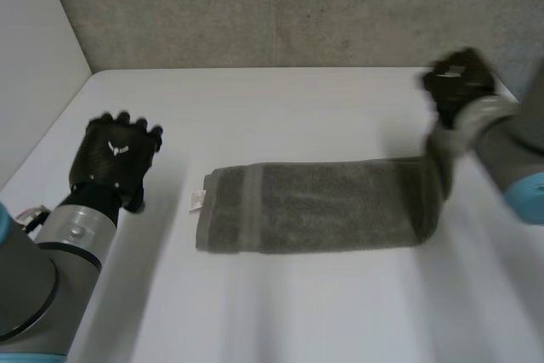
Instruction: Fold the towel.
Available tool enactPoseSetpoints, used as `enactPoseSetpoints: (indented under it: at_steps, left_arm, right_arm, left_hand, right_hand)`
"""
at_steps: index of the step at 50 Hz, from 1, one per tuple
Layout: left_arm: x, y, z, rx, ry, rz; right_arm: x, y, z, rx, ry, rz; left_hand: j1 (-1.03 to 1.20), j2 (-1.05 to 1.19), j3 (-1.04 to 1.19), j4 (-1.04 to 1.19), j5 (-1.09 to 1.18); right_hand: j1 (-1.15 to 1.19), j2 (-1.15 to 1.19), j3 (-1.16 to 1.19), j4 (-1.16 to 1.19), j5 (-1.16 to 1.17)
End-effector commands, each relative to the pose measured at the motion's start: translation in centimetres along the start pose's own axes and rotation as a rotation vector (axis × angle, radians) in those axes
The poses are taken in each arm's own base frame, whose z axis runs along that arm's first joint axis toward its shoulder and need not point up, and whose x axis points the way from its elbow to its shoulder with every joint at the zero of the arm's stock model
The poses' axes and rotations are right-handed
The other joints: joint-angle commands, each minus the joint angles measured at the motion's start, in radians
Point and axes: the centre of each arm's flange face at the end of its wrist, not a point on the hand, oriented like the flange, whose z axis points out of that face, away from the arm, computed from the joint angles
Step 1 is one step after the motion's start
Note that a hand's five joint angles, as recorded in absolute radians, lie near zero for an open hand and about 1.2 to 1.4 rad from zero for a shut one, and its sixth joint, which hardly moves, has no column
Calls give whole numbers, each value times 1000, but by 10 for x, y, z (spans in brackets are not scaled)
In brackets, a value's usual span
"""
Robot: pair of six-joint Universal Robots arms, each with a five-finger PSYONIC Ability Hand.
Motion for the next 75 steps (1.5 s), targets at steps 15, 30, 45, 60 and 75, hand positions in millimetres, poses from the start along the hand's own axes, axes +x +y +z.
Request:
enactPoseSetpoints:
  at_steps: [15,30,45,60,75]
  left_arm:
    - [9,8,10,-28,27,-56]
    - [30,3,24,-13,92,-63]
    - [102,6,1,-26,315,-55]
    - [75,-12,4,17,240,-68]
    - [-13,-11,29,-36,-101,-141]
  right_arm:
    - [-217,-88,-91,260,-499,-78]
    - [-89,-14,-67,-3,-331,313]
    - [-116,64,-61,-137,-391,303]
    - [-85,2,-45,70,-307,262]
    - [-245,-100,-117,355,-787,-166]
  left_hand:
    - [-54,-47,-53,-55,-238]
    - [-51,-44,-50,-52,-235]
    - [-48,-41,-47,-49,-232]
    - [-57,-50,-56,-58,-241]
    - [-165,-158,-165,-167,-349]
  right_hand:
    - [-1010,-1095,-1096,-1096,-1089]
    - [-1010,-1095,-1096,-1096,-1089]
    - [-402,-487,-489,-488,-481]
    - [212,127,125,126,133]
    - [212,127,125,126,133]
